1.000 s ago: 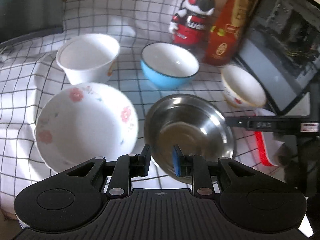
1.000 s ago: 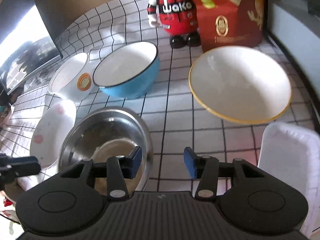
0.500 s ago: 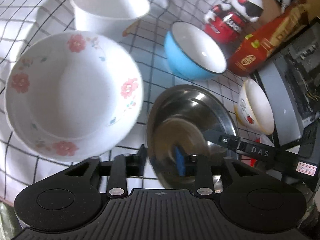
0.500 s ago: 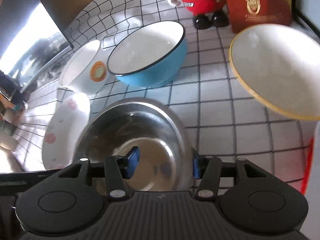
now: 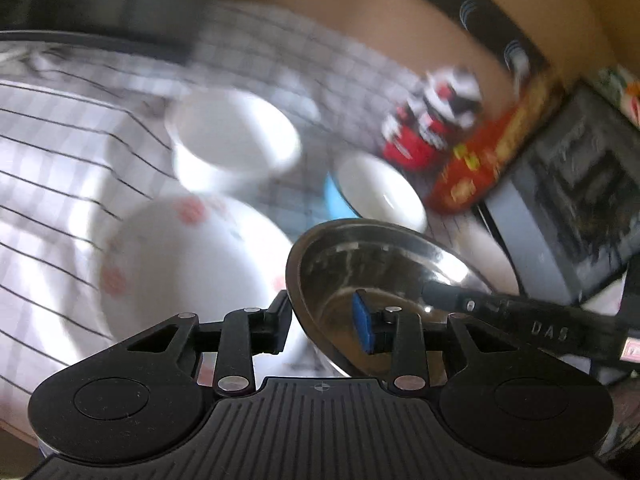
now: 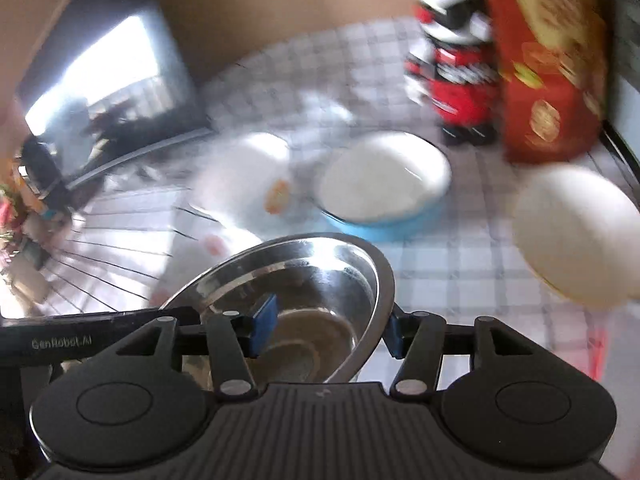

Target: Organize plates and bowls

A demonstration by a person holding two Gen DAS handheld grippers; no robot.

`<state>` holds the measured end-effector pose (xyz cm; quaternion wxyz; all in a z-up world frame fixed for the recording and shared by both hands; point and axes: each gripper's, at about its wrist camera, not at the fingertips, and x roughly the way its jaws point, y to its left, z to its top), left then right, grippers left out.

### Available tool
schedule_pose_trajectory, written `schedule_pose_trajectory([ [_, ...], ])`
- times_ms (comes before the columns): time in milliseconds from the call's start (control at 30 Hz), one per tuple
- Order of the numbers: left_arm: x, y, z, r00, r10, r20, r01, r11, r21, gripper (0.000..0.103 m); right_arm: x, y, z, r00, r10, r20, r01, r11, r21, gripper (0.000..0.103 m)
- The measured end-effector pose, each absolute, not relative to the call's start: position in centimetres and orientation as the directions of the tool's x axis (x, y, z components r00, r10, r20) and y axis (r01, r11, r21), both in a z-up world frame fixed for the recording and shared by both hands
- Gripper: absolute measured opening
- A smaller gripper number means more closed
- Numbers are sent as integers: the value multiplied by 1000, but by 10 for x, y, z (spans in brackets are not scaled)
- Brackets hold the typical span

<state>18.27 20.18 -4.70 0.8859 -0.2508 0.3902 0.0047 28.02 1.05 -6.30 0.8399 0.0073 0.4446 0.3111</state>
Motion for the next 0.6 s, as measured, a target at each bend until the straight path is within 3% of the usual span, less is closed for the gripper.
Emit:
schedule_pose_trajectory([
  [267,167,286,-65,661,-96,-744,-324,859,-398,37,273,126,-107,316,489,-813,-558,789,258,56],
  [600,187,323,-80,621,-177,-764,-216,898,-383,38,264,167,-130,363,346,-865,-456,875,159,59],
])
